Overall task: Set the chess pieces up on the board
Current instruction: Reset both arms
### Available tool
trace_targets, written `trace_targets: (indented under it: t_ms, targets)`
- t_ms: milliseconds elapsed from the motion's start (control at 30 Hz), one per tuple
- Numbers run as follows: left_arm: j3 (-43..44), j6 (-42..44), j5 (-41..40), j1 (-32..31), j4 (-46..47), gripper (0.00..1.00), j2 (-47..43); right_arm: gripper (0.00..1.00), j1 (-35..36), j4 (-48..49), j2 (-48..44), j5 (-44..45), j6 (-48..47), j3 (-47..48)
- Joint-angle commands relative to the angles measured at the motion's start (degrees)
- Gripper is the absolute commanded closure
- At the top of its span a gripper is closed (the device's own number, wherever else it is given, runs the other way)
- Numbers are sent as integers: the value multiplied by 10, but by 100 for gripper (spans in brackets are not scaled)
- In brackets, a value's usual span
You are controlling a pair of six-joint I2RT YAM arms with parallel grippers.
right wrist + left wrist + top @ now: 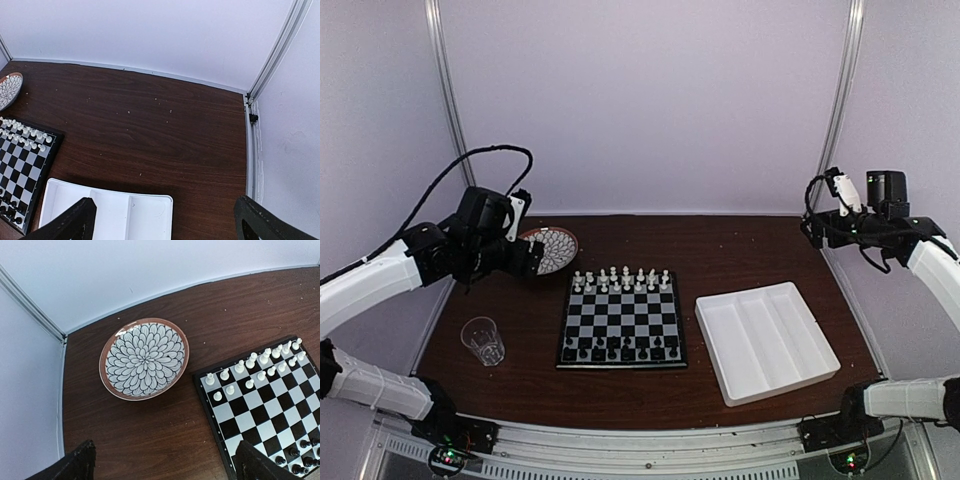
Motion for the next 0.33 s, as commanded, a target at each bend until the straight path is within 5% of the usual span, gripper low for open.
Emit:
trace_targets:
  t_ms: [0, 300]
  targets:
    - [-3, 0, 7, 4, 15, 2, -22, 0, -7, 7, -5, -6, 14, 8]
    - [-4, -6, 11, 4, 7, 3, -25, 1, -16, 4, 2, -45, 11, 14]
